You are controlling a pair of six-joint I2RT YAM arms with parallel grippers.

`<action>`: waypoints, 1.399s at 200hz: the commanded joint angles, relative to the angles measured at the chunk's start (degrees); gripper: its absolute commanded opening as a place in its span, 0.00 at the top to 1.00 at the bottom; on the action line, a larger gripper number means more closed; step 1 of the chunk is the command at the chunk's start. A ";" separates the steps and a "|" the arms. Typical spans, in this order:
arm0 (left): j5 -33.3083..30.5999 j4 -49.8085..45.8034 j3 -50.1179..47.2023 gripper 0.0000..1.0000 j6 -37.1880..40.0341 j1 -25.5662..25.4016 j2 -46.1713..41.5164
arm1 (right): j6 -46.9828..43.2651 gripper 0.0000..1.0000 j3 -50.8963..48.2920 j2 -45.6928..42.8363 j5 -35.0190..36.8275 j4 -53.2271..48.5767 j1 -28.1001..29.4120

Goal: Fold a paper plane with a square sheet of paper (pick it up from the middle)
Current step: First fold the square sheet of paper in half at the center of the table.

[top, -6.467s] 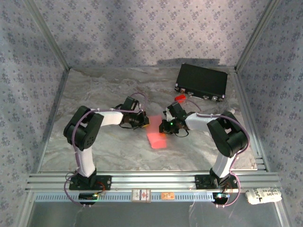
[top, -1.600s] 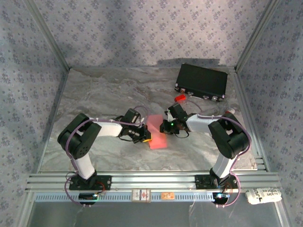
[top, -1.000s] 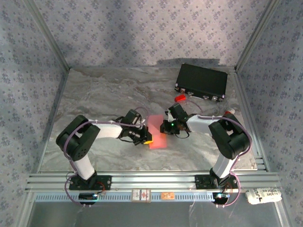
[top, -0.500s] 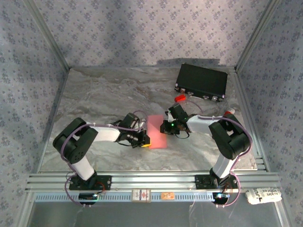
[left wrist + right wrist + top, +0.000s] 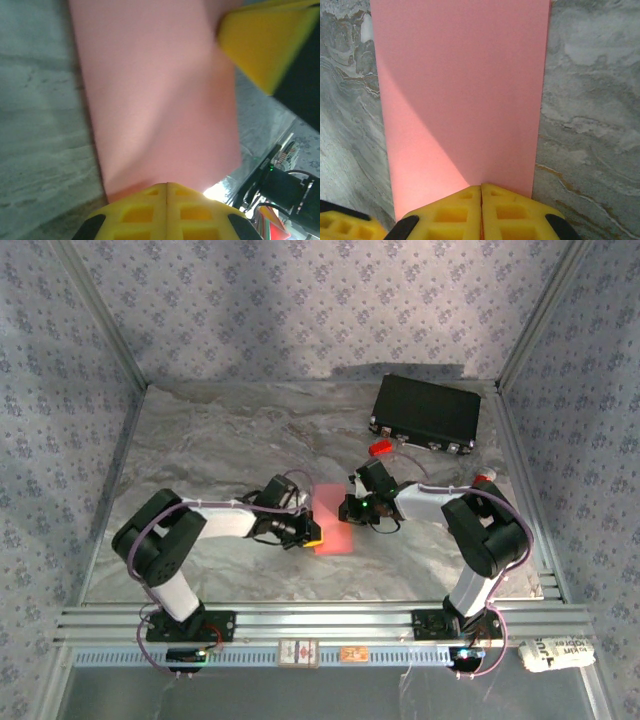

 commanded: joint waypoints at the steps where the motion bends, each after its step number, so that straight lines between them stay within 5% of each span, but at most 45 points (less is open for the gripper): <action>1: 1.80 -1.60 0.28 0.98 1.85 -0.86 2.63 | 0.45 0.91 -2.77 2.34 5.38 -8.67 0.30; 81: 0.19 -4.20 -6.46 0.99 4.29 -1.46 -3.15 | 0.41 0.91 -2.86 2.51 5.64 -8.75 0.38; 201: -14.65 -14.10 -2.39 1.00 7.03 -5.74 -15.47 | 0.45 0.91 -1.68 2.18 5.25 -8.92 0.90; 280: -9.02 -8.29 1.03 1.00 6.34 3.21 -14.28 | 0.40 0.70 -0.19 -9.09 4.34 -5.69 0.83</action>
